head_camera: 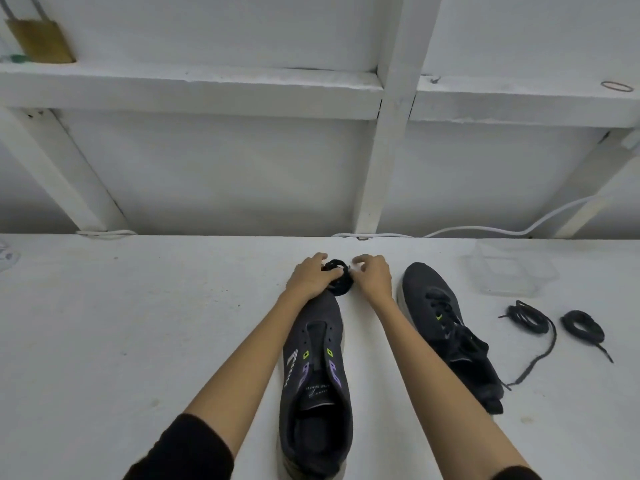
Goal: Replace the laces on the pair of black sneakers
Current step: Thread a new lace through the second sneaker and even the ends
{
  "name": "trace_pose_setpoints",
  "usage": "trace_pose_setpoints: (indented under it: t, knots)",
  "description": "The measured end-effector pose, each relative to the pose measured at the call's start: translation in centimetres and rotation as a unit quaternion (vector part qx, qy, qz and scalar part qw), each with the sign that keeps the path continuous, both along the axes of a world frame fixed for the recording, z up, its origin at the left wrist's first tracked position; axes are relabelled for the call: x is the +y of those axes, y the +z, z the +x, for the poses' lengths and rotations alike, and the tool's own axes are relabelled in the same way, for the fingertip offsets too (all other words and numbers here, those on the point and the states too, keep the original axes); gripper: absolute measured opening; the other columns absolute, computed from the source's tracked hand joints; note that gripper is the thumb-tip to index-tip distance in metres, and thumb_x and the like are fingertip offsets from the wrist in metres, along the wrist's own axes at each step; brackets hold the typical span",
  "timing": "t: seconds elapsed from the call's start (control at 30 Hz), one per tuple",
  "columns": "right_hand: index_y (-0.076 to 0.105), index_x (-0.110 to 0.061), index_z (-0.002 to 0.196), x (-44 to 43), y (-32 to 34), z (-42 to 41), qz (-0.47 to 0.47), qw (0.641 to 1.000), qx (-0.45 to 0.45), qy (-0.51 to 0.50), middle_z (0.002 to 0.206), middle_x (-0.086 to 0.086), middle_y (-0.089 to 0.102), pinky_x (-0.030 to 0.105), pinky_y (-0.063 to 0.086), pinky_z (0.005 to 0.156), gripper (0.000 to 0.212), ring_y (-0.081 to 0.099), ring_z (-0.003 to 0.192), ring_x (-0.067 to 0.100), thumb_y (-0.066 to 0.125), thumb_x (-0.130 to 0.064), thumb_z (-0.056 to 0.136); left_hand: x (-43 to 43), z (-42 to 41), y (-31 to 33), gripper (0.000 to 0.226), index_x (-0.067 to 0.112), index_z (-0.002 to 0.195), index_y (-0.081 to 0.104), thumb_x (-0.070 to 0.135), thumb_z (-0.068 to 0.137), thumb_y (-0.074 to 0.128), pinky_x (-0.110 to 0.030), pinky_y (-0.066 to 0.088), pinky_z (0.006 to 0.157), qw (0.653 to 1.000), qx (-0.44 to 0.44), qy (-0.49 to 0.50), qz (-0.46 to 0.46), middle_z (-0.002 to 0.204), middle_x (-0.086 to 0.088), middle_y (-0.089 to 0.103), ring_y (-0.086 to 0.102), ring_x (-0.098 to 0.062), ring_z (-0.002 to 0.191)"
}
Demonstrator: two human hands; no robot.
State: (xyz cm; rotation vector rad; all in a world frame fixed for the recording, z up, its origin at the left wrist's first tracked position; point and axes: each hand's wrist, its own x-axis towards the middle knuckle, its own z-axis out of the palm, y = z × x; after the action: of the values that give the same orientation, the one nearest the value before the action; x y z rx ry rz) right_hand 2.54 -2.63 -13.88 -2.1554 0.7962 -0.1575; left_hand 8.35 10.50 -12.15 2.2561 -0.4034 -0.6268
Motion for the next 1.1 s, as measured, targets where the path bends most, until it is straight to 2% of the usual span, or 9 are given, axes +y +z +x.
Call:
trace_pose_setpoints:
  t: [0.1,0.23,0.3,0.4,0.6,0.77,0.9,1.0,1.1]
  knots:
    - [0.072,-0.006,0.091,-0.5,0.2,0.3,-0.028,0.999,0.017,0.039,0.103,0.013,0.066,0.026,0.039,0.069,0.011,0.062,0.090,0.026,0.066,-0.006,0.082,-0.5,0.5,-1.1,0.024,0.023,0.113,0.063,0.021,0.088,0.063,-0.033,0.046,0.091,0.998,-0.058,-0.001,0.019,0.119,-0.006,0.066,0.058,-0.026,0.111]
    - [0.063,-0.008,0.084,-1.0,0.7,0.1,-0.021,0.998,0.020,0.050,0.087,0.004,0.066,0.032,0.046,0.067,0.004,0.058,0.079,0.020,0.059,-0.006,0.084,1.1,1.0,-1.1,0.014,0.014,0.101,0.065,0.010,0.089,0.060,-0.030,0.047,0.086,0.993,-0.041,0.096,-0.061,0.105,-0.010,0.069,0.062,-0.026,0.101]
    - [0.056,-0.011,0.083,-0.9,1.0,0.0,0.091,0.995,-0.025,0.019,0.083,0.003,0.067,0.033,0.050,0.059,0.005,0.061,0.070,0.021,0.054,-0.008,0.088,2.2,1.4,-1.0,0.014,0.013,0.100,0.064,0.007,0.089,0.058,-0.034,0.050,0.088,0.987,-0.037,0.122,-0.101,0.104,-0.012,0.068,0.063,-0.026,0.100]
    - [0.052,-0.011,0.086,-0.7,2.3,-0.2,0.275,0.954,-0.114,-0.024,0.080,0.005,0.070,0.027,0.050,0.055,0.010,0.061,0.063,0.018,0.050,-0.005,0.094,3.5,1.8,-0.7,0.023,0.009,0.105,0.065,-0.002,0.087,0.056,-0.032,0.047,0.090,0.985,-0.076,0.111,-0.104,0.104,-0.008,0.065,0.058,-0.020,0.097]
    - [0.058,-0.015,0.087,-2.5,4.8,-0.8,0.464,0.852,-0.218,-0.112,0.075,-0.002,0.063,0.026,0.048,0.060,0.012,0.059,0.067,0.014,0.054,-0.013,0.098,6.5,3.0,-0.6,0.035,0.013,0.094,0.071,-0.009,0.082,0.047,-0.030,0.047,0.093,0.977,-0.107,0.151,-0.109,0.104,-0.003,0.070,0.061,-0.019,0.101]
    - [0.052,-0.018,0.083,-6.2,7.5,-1.3,0.496,0.785,-0.309,-0.206,0.064,-0.005,0.055,0.021,0.045,0.049,0.017,0.054,0.060,0.010,0.053,-0.017,0.099,10.4,4.1,-0.5,0.032,0.018,0.089,0.069,-0.001,0.089,0.044,-0.033,0.051,0.091,0.944,-0.038,0.279,-0.170,0.108,-0.003,0.069,0.062,-0.022,0.102]
    - [0.054,-0.016,0.090,-8.7,8.5,-2.4,0.461,0.786,-0.332,-0.245,0.064,-0.003,0.050,0.019,0.043,0.048,0.007,0.051,0.057,0.011,0.055,-0.016,0.097,13.9,4.8,-0.7,0.020,0.015,0.103,0.062,0.011,0.096,0.044,-0.042,0.058,0.076,0.901,0.047,0.362,-0.236,0.110,-0.014,0.067,0.068,-0.031,0.096]
    - [0.051,-0.016,0.078,-9.7,8.8,-3.1,0.451,0.781,-0.332,-0.277,0.066,-0.002,0.049,0.023,0.045,0.055,0.019,0.050,0.059,0.012,0.052,-0.014,0.097,15.8,5.1,-0.7,0.016,0.010,0.103,0.061,0.012,0.095,0.047,-0.037,0.055,0.067,0.873,0.064,0.401,-0.269,0.102,-0.017,0.066,0.067,-0.030,0.079]
    - [0.050,-0.011,0.075,-10.9,8.6,-3.9,0.451,0.739,-0.358,-0.349,0.068,0.002,0.053,0.028,0.045,0.066,0.022,0.050,0.058,0.014,0.047,-0.003,0.096,17.9,5.2,-1.0,0.015,0.007,0.107,0.057,0.012,0.098,0.046,-0.036,0.055,0.068,0.845,0.072,0.440,-0.297,0.105,-0.016,0.064,0.064,-0.026,0.078]
